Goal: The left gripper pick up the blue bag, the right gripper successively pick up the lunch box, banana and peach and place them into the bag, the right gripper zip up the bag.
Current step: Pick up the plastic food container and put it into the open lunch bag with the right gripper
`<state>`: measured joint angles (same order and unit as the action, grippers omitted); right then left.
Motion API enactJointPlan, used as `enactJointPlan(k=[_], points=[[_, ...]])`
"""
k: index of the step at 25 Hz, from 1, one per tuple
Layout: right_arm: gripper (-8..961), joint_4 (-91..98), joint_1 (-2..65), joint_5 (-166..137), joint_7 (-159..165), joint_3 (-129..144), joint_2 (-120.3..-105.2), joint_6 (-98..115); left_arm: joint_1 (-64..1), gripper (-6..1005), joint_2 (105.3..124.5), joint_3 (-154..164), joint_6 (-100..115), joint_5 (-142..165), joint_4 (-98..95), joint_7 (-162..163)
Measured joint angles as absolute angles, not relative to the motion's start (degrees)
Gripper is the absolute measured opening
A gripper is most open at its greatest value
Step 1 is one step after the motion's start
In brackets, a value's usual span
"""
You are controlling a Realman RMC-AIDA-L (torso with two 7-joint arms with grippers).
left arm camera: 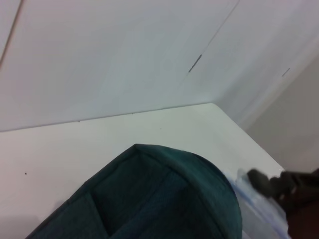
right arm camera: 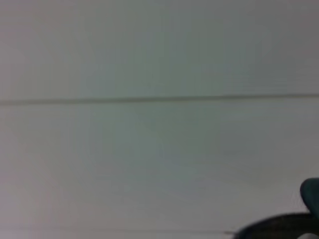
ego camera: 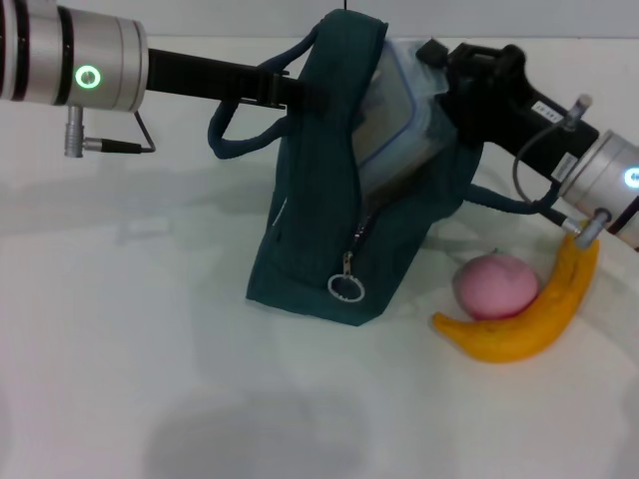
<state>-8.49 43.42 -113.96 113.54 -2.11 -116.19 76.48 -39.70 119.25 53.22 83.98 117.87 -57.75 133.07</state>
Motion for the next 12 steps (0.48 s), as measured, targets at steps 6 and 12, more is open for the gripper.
enactJointPlan(k=[6, 12], points=[[86, -7.41, 42.82, -115.63, 103.5, -2.31, -116.19, 76.86, -39.29, 54, 119.29, 53.26, 83.77, 117.86, -57.74, 133.07], [86, -7.44, 43.08, -115.69, 95.35, -2.28, -116.21, 76.71, -39.28, 54, 119.41, 54.82, 83.82, 117.57, -57.64, 132.55]])
